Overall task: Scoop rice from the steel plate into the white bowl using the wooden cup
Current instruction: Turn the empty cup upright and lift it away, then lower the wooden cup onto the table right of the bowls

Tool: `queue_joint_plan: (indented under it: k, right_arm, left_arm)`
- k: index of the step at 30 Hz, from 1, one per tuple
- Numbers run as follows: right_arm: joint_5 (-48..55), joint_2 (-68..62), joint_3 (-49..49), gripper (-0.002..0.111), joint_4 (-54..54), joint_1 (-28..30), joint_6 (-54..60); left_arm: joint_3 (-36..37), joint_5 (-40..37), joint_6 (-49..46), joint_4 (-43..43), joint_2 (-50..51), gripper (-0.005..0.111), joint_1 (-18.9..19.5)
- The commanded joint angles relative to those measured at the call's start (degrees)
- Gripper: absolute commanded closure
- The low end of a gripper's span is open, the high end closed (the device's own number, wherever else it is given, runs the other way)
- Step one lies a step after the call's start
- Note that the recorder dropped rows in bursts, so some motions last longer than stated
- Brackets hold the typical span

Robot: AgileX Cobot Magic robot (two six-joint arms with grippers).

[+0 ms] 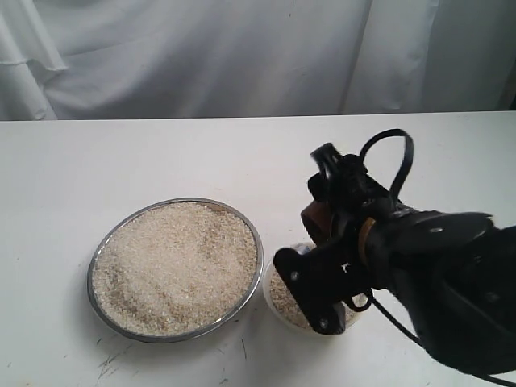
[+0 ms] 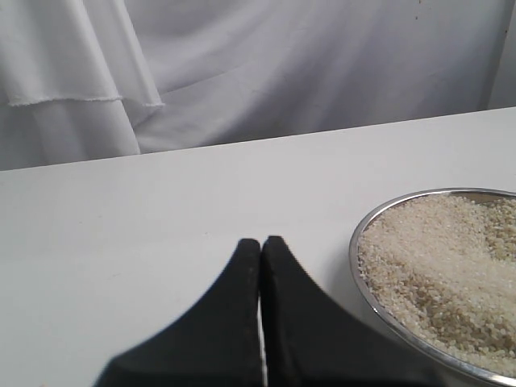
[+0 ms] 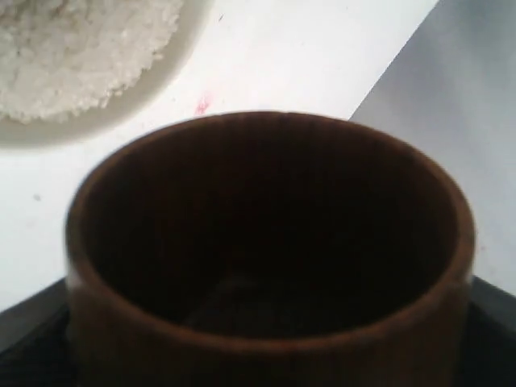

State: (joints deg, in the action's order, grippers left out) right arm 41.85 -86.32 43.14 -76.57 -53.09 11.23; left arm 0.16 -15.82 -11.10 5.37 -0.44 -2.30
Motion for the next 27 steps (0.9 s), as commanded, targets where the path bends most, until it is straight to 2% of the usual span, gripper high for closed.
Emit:
queue_joint_plan:
  k: [1, 4, 10, 11, 14, 16, 17, 19, 23, 27]
  right_arm:
    - [-4.89, 4.56, 0.42, 0.108, 8.52, 2.6, -12.15]
    - [-8.39, 7.07, 0.42, 0.108, 14.51, 5.1, -18.84]
    - [-21.5, 12.45, 0.05, 0.108, 30.96, 13.33, -19.8]
    - [-28.42, 14.1, -1.25, 0.108, 35.83, 17.02, -19.8]
    - [-37.49, 16.05, -3.32, 0.108, 42.7, 22.63, -19.54]
    - [-48.58, 17.04, -6.78, 0.108, 50.63, 27.78, -14.81]
    - [-57.75, 17.05, -9.64, 0.108, 57.82, 30.99, -10.57]
    - [-69.94, 15.83, -13.15, 0.108, 64.37, 34.51, -6.5]
    - [-85.79, 8.61, -15.18, 0.108, 64.98, 42.85, -7.08]
    - [-89.94, -1.0, -11.09, 0.108, 64.98, 47.1, -11.23]
  left_arm:
    - [-0.16, 0.58, 0.1, 0.06, 0.44, 0.107, -0.37]
    - [-0.16, 0.58, 0.1, 0.06, 0.44, 0.107, -0.37]
    - [-0.16, 0.58, 0.24, 0.06, 0.44, 0.107, -0.37]
    - [-0.16, 0.58, 0.24, 0.06, 0.44, 0.107, -0.37]
    - [-0.16, 0.58, 0.24, 0.06, 0.44, 0.107, -0.37]
    - [-0.16, 0.58, 0.24, 0.06, 0.44, 0.107, -0.37]
    - [-0.16, 0.58, 0.07, 0.06, 0.44, 0.107, -0.37]
    - [-0.16, 0.58, 0.07, 0.06, 0.44, 0.107, -0.37]
    - [-0.16, 0.58, 0.07, 0.06, 0.44, 0.107, -0.37]
    - [-0.16, 0.58, 0.25, 0.06, 0.44, 0.107, -0.37]
